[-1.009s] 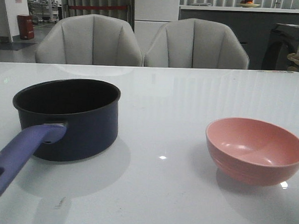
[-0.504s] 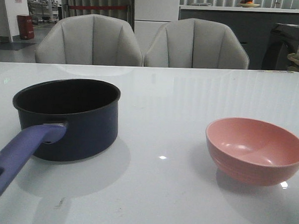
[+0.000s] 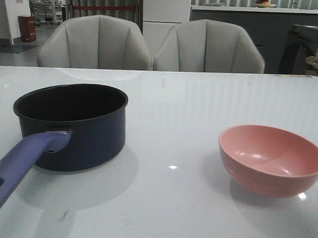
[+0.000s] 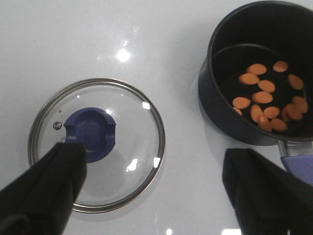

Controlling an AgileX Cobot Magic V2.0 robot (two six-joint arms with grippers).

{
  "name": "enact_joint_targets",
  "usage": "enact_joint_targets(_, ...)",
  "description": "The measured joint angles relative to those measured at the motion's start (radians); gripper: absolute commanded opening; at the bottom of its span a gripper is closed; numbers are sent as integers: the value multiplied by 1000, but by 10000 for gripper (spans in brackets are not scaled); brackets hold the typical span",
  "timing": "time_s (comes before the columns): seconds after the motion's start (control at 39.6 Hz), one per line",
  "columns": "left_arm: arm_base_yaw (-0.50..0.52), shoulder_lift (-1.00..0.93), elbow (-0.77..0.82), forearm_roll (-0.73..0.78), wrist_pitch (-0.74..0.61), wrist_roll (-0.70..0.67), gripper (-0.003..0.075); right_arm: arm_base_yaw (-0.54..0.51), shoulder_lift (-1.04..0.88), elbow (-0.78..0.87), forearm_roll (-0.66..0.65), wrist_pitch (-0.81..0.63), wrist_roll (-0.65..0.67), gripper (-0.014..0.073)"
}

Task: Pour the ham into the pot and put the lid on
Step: 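Lower the left gripper onto the purple knob of the lid on the table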

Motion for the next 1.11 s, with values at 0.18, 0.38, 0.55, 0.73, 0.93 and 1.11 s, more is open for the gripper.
enact_joint_targets(0.18,0,151,-66,60,60,-10,655,0,0,0,0,0,0,153)
enact_joint_targets(0.38,0,306,-132,143,119,-69,650,0,0,0,0,0,0,153)
enact_joint_targets(0.55,17,423,-208,171,193,-92,650,0,0,0,0,0,0,153)
enact_joint_targets(0.73,68,496,-253,169,211,-95,649,0,0,0,0,0,0,153)
enact_joint_targets(0.93,159,524,-257,86,210,-37,649,0,0,0,0,0,0,153)
enact_joint_targets(1.11,195,562,-257,28,208,31,649,0,0,0,0,0,0,153)
